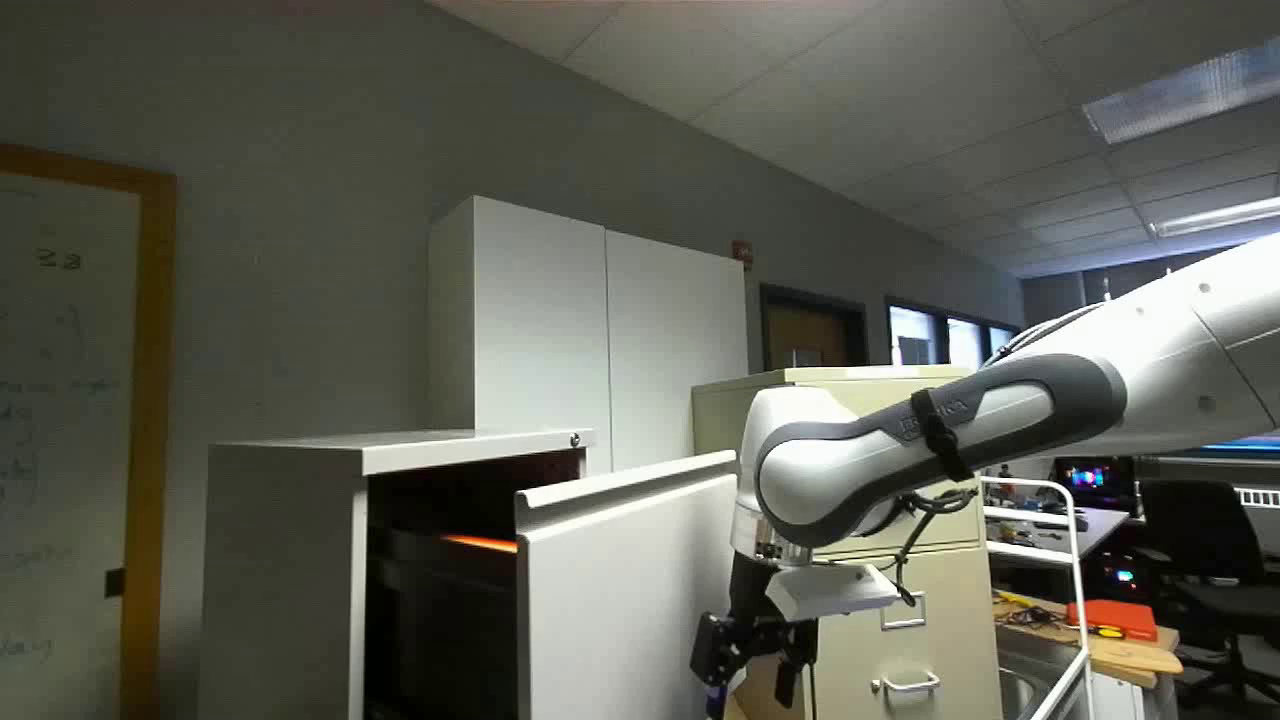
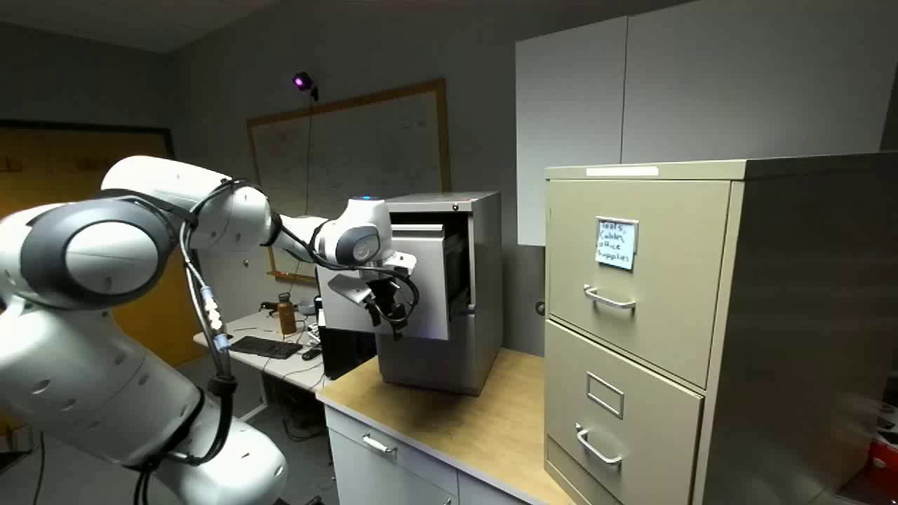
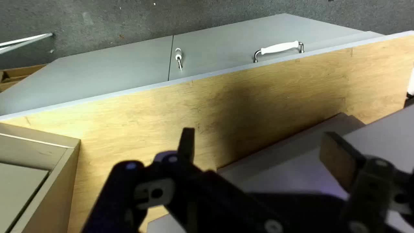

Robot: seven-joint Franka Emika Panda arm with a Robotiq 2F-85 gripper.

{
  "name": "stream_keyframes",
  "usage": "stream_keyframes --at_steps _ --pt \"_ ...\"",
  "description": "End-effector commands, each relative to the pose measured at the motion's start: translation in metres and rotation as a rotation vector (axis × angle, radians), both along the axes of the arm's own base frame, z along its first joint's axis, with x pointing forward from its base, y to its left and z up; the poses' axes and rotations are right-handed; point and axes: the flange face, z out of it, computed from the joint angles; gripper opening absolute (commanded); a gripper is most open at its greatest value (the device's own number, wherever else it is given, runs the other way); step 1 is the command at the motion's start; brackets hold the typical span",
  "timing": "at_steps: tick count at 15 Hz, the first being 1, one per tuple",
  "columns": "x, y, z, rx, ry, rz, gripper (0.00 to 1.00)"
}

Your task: Close the top drawer of the cabinet to the left

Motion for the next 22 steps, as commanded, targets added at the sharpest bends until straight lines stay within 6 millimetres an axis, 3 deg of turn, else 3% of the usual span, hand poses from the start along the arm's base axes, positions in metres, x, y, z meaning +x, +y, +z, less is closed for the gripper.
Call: stream_keyframes --at_steps 1,22 --pt "0.0003 -0.0001 0.0011 0.0 -0.001 0.0 1.0" --pt "-0.0005 -0.0003 0.0021 -0.008 -0.001 -0.012 1.0"
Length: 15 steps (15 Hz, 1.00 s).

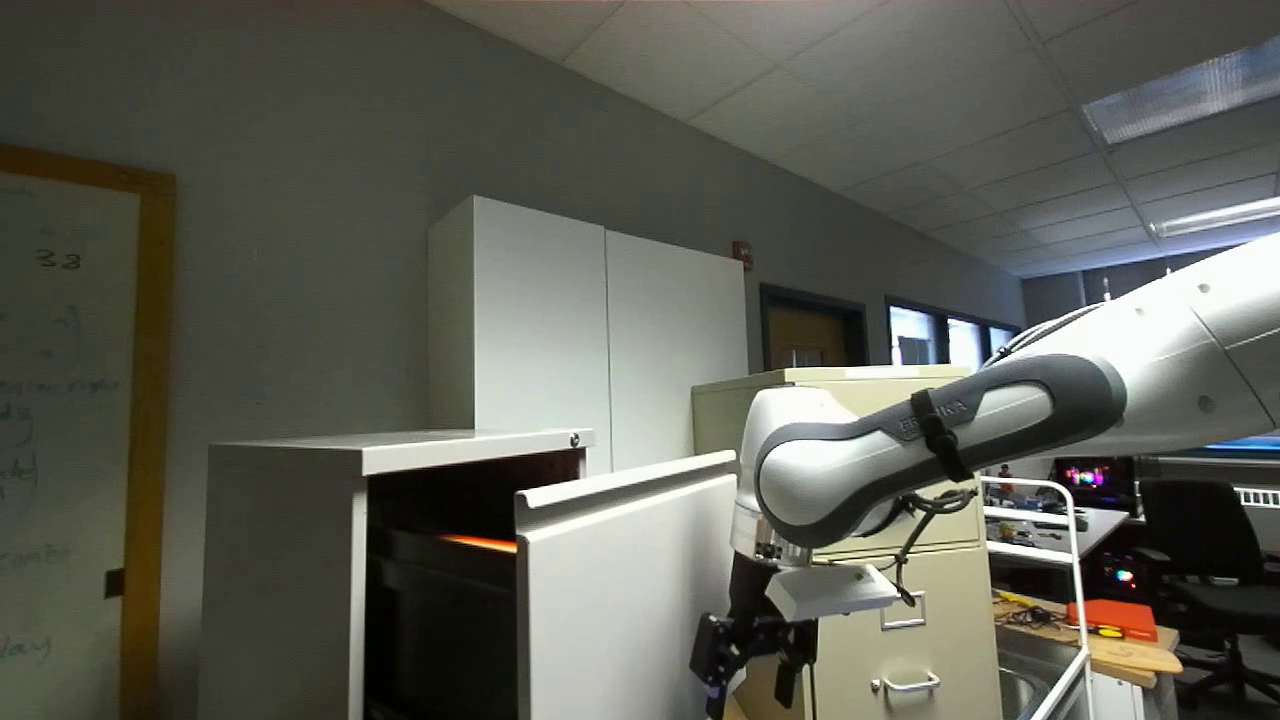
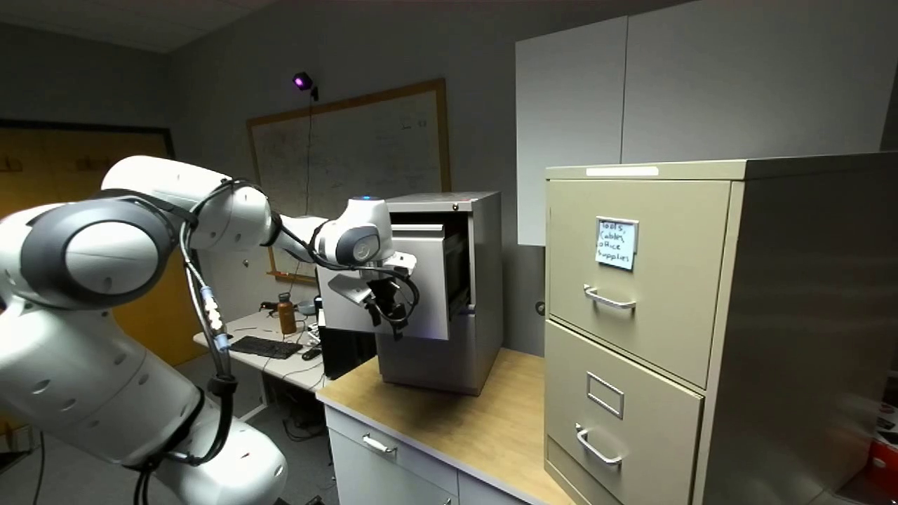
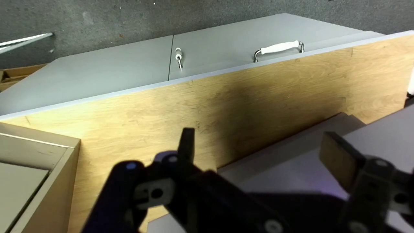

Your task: Close the top drawer of the cabinet to the left

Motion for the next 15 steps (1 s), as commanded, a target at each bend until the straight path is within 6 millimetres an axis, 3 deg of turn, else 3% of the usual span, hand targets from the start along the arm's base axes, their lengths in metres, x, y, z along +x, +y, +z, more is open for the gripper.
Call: stream_keyframes --at_steps 1,9,10,11,15 --pt "-0.001 0.0 0.004 -0.011 -0.004 -0.013 1.0" --pt "-0.008 -0.006 0.018 -0.046 -0.044 -0.029 1.0" --pt "-0.008 -0.007 0.02 -0.048 -0.05 -0.033 0.9" --pt "-0.009 -0.007 0.02 -0.049 -0.058 -0.036 0.73" --pt "-0.007 -0.006 0.026 -0.048 -0.087 -0.037 0.42"
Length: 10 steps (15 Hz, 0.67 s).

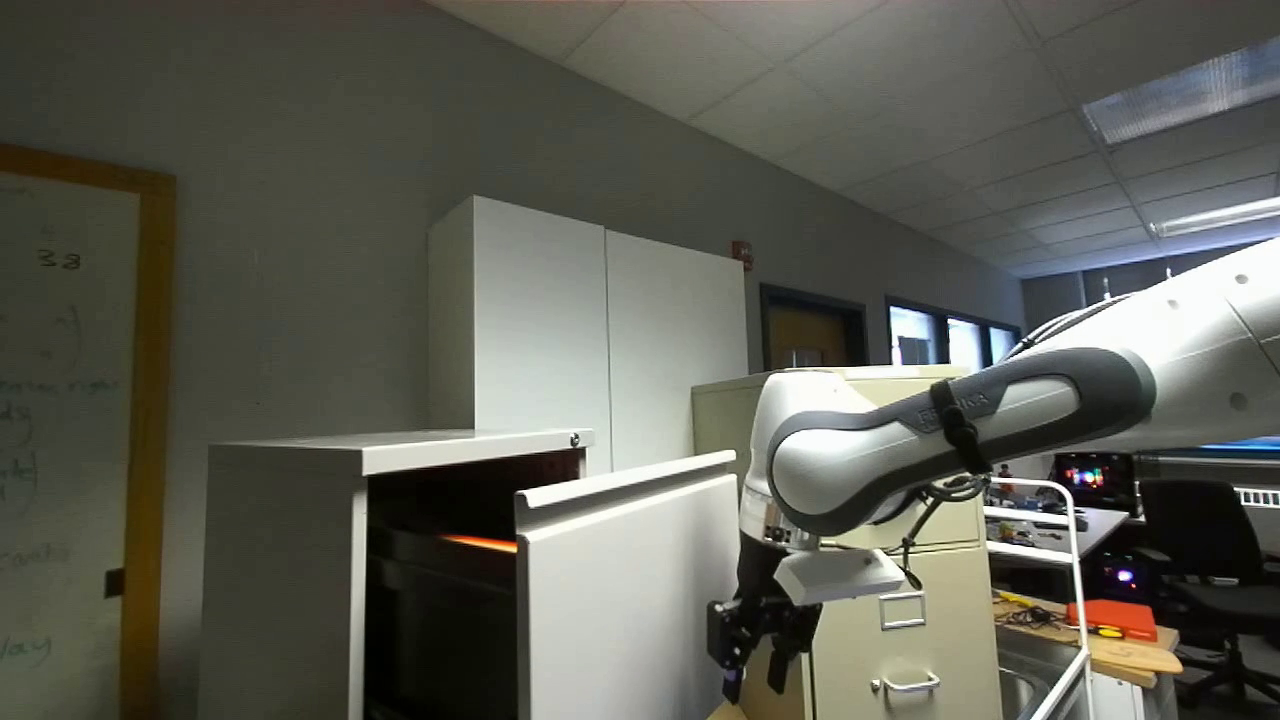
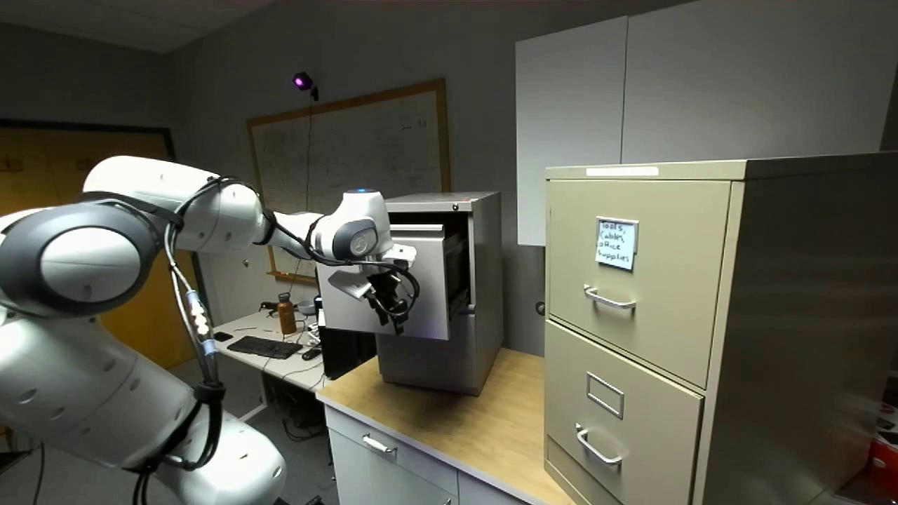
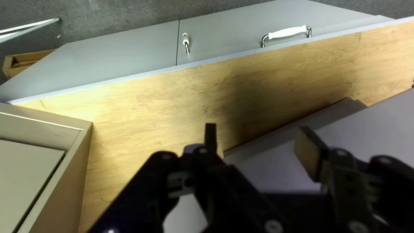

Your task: Close the top drawer of the cabinet to the left

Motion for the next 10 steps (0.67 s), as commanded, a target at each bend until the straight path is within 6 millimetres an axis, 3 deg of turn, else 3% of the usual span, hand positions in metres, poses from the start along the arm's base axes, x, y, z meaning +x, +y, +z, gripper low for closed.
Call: stream_keyframes --at_steps 1,5,10 --pt "0.0 0.004 0.01 -0.018 -0.045 -0.029 0.34" --pt "0.003 0.01 0.025 -0.022 -0.115 -0.001 0.05" --pt "0.018 0.035 0.057 -0.028 -0.235 0.045 0.0"
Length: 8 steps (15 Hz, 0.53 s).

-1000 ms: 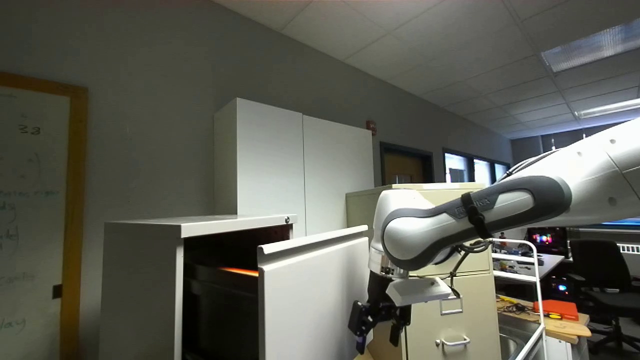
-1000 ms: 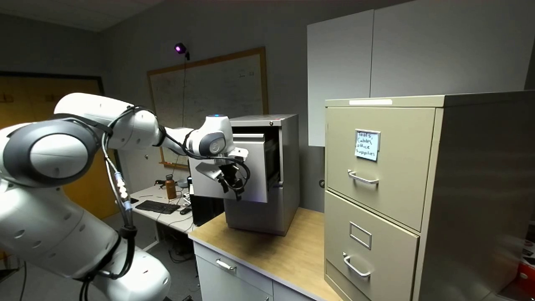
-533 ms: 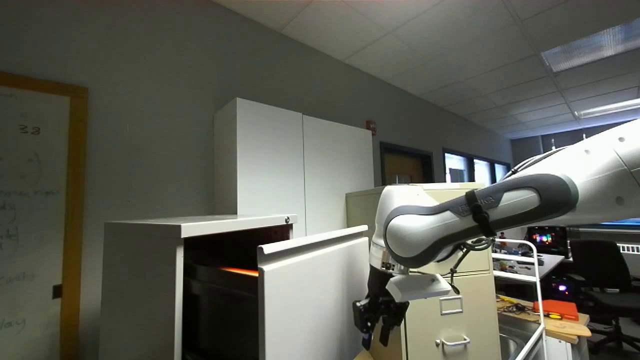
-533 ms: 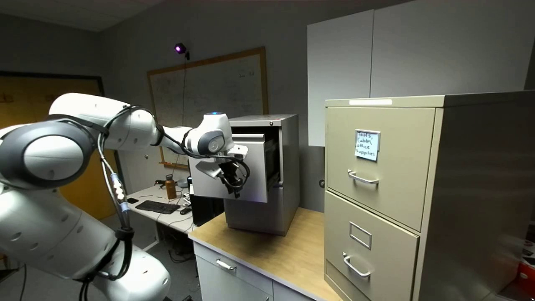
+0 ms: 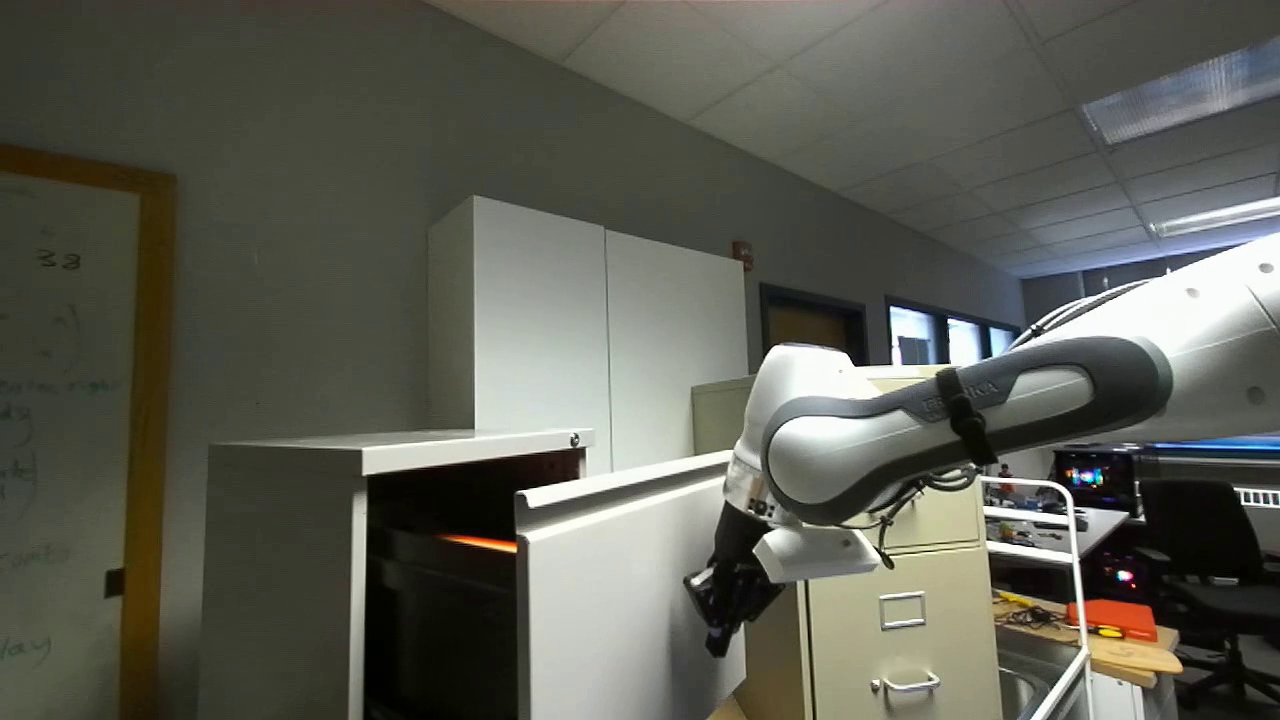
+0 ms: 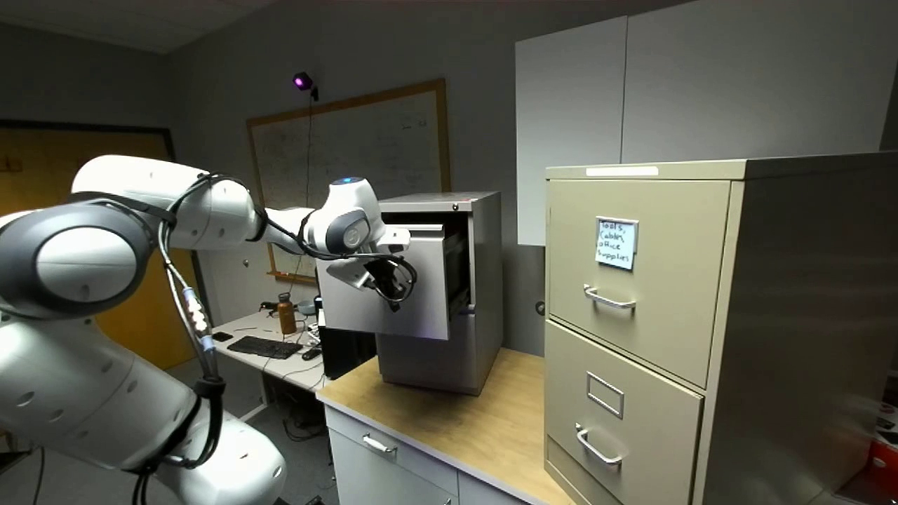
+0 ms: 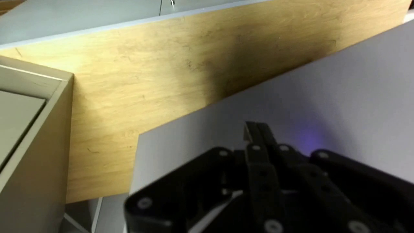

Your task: Close the top drawer of the cabinet to the left

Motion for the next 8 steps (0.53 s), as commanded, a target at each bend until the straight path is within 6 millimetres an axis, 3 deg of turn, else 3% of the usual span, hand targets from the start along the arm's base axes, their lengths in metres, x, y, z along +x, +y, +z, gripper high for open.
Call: stream_keyframes --at_steps 1,8 --pt "0.012 0.023 0.031 -0.02 -0.097 0.03 0.0" --pt "0.047 0.058 0.051 -0.048 -0.182 0.099 0.0"
